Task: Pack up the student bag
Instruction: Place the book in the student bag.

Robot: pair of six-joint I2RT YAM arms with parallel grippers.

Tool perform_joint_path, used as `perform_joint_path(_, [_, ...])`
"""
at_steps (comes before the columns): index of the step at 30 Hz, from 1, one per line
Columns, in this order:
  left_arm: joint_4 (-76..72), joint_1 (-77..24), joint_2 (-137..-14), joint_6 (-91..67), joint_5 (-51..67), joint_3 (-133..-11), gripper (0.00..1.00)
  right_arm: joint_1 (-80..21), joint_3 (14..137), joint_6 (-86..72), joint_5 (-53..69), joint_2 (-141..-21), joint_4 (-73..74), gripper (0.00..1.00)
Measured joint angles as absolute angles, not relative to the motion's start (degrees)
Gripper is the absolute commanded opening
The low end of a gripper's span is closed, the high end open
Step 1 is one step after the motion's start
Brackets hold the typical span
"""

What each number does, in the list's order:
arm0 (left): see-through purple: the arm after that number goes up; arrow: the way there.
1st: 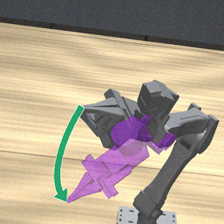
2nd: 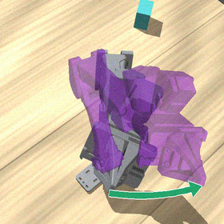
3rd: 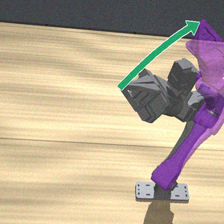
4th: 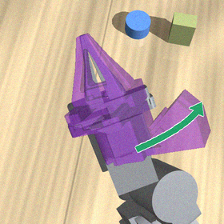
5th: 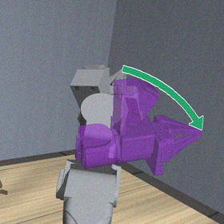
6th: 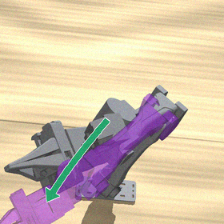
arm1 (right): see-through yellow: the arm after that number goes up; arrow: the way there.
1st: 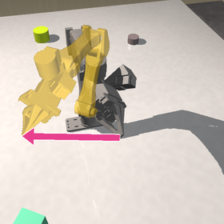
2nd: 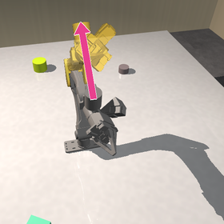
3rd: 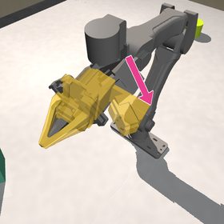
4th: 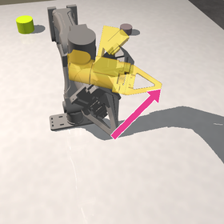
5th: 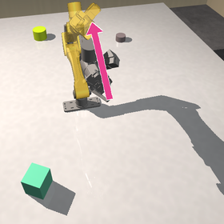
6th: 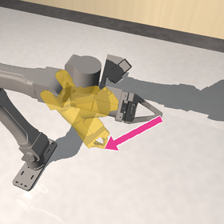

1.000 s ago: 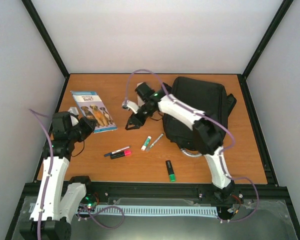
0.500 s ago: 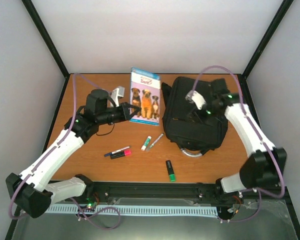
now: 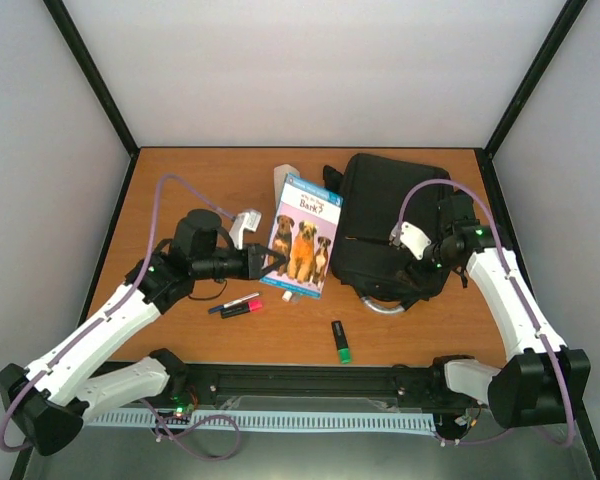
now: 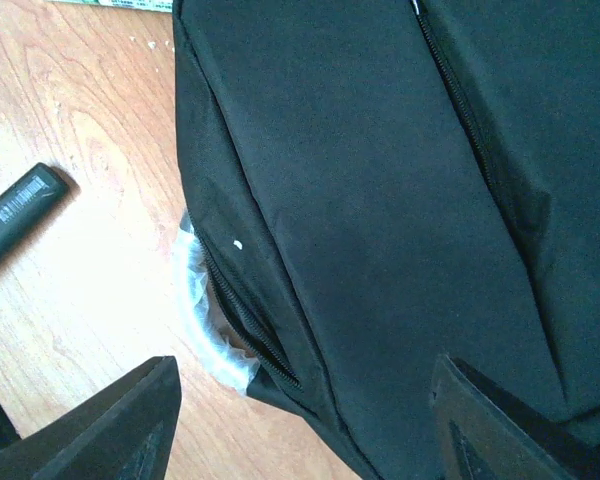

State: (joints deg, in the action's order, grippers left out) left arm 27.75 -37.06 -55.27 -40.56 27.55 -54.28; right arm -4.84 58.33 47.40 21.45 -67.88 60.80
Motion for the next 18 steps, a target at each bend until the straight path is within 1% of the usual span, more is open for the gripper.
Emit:
perform_joint_path(4, [28.1,-37.2,-54.6,-40.0,31.7,-51.0,0.01,-4.8,58.4,49.9,20.5,-67.6,60.6,0.76])
perform_joint_path(9, [28.0,-37.5,-52.8,-39.0,35.1,-49.8,0.01,-4.8,58.7,54.1,19.9,-69.5,60.6,0.77])
perform_joint_path(13, [26.7,-37.6,-50.4,-39.1,37.4,-45.9,0.01,-4.9,58.7,56.6,20.0,-72.2,59.7,0.77])
perform_joint_path(18, [26.6,-38.0,-50.1,-39.7,38.8,-40.7,0.01,-9.0,55.1,57.4,17.3,-72.9,54.8,0.78])
